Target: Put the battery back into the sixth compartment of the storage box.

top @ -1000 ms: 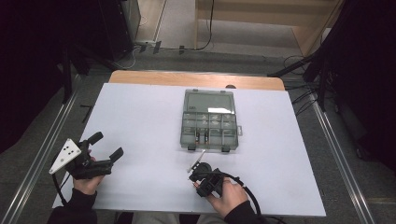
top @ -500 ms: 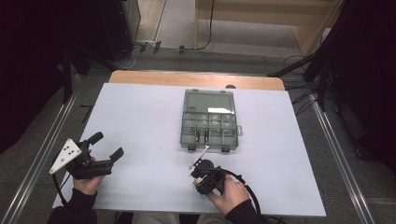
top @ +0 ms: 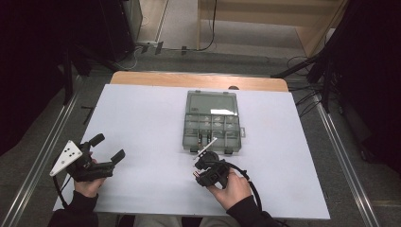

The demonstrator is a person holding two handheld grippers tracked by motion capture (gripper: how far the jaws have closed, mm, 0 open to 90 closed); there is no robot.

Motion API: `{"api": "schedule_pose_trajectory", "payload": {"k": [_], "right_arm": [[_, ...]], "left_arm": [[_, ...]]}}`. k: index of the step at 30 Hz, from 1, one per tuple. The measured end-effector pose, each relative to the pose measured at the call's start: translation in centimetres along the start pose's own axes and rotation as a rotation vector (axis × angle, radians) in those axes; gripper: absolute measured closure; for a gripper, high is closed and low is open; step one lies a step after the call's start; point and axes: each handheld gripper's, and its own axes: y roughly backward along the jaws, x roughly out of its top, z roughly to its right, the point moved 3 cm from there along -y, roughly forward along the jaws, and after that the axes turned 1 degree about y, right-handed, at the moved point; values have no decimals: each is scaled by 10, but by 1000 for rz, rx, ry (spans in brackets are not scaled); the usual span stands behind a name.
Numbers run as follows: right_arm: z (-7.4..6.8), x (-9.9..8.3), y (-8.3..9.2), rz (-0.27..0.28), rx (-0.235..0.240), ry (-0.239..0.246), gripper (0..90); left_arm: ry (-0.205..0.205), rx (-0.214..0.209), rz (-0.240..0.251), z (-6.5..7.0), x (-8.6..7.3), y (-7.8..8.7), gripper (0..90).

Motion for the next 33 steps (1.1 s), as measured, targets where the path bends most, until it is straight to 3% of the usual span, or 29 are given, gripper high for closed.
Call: {"api": "schedule_pose_trajectory", "payload": {"k": [13, 19, 29, 33], "right_arm": [[16, 15, 12, 85, 14, -51, 778], [25, 19, 12, 99, 18, -81, 778], [46, 26, 17, 181, 96, -168, 778], [54, 29, 17, 210, 93, -194, 778]], "left_arm": [[-1, 0, -1, 0, 0, 0, 0], [0, 1, -2, 0, 0, 0, 0], [-1, 0, -1, 0, 0, 0, 0], [-2, -1, 2, 0, 0, 0, 0]]}}
